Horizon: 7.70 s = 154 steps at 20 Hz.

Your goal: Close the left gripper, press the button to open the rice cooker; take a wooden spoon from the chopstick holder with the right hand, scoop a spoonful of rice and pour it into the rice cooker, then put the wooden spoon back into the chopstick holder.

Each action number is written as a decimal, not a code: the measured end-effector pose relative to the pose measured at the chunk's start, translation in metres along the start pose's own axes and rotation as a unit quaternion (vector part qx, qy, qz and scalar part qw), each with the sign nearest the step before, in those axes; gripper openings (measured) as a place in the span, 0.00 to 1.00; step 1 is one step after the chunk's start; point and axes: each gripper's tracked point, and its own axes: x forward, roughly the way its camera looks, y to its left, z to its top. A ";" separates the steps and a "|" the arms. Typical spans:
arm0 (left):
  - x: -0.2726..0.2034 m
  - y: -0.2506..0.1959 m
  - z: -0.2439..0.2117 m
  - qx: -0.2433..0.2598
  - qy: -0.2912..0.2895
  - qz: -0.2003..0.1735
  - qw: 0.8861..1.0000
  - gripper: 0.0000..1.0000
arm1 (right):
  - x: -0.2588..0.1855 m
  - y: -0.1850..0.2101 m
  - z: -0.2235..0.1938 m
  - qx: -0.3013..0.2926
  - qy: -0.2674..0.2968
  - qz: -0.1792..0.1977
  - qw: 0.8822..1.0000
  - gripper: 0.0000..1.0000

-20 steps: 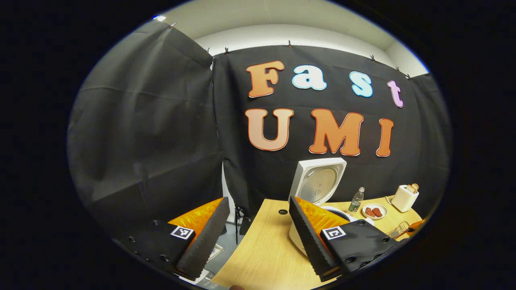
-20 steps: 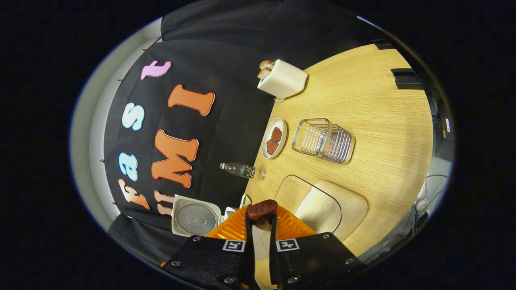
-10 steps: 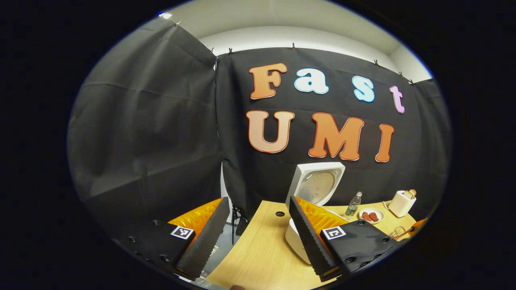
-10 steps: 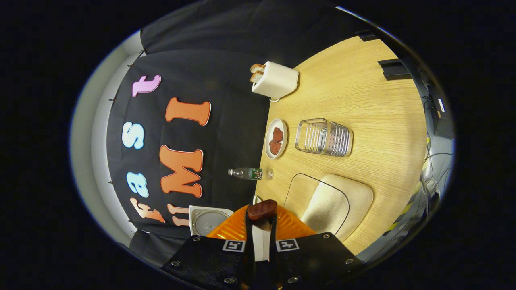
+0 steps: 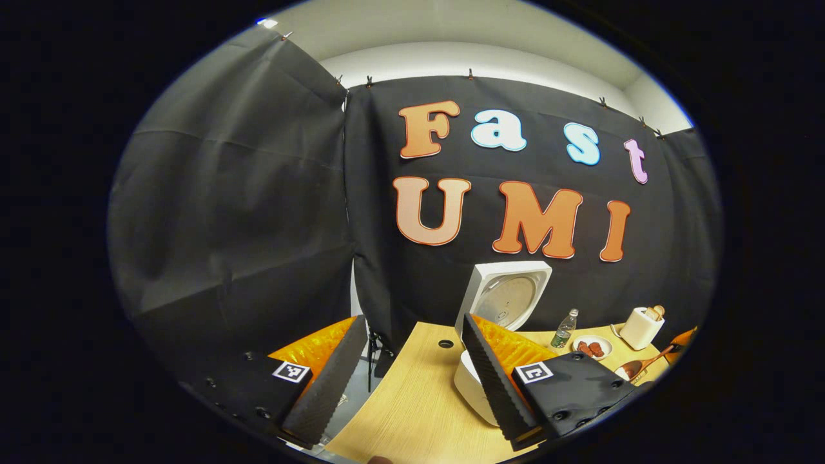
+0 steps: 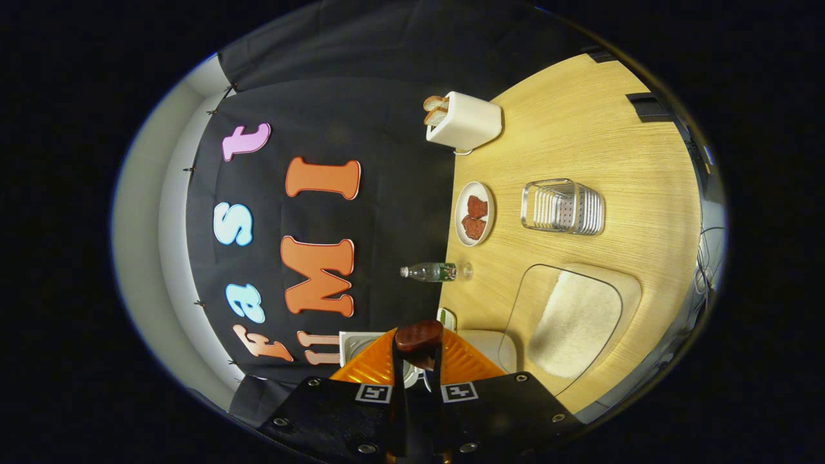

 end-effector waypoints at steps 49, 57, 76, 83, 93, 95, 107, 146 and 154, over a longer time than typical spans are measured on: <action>0.058 0.039 -0.024 0.006 0.031 0.012 0.999 1.00 | 0.237 0.120 -0.171 -0.371 0.079 0.020 0.925 0.13; 0.059 0.034 -0.021 0.010 0.032 0.016 0.999 1.00 | 0.233 0.120 -0.185 -0.468 0.084 0.031 0.879 0.13; 0.046 0.017 -0.021 0.014 0.030 0.026 0.999 1.00 | 0.208 0.135 -0.234 -0.664 0.120 0.124 0.727 0.13; 0.031 0.011 -0.016 0.024 0.022 0.042 0.999 1.00 | 0.195 0.137 -0.231 -0.690 0.123 0.146 0.698 0.13; 0.005 -0.032 -0.007 -0.029 0.010 0.037 0.999 1.00 | 0.163 0.145 -0.125 -0.606 0.097 0.113 0.782 0.13; 0.002 -0.045 -0.004 -0.021 0.005 0.033 0.999 1.00 | 0.151 0.144 -0.088 -0.591 0.082 0.099 0.796 0.13; -0.002 -0.129 0.012 -0.001 -0.012 0.007 1.000 1.00 | 0.057 0.048 0.146 -0.512 -0.017 -0.036 0.858 0.14; -0.014 -0.148 0.004 0.002 0.013 0.016 1.000 1.00 | 0.052 -0.093 0.209 -0.514 -0.047 -0.186 0.836 0.95; 0.049 -0.160 0.058 -0.009 -0.021 -0.012 1.000 1.00 | 0.034 -0.024 0.198 -0.575 -0.099 -0.173 0.794 0.95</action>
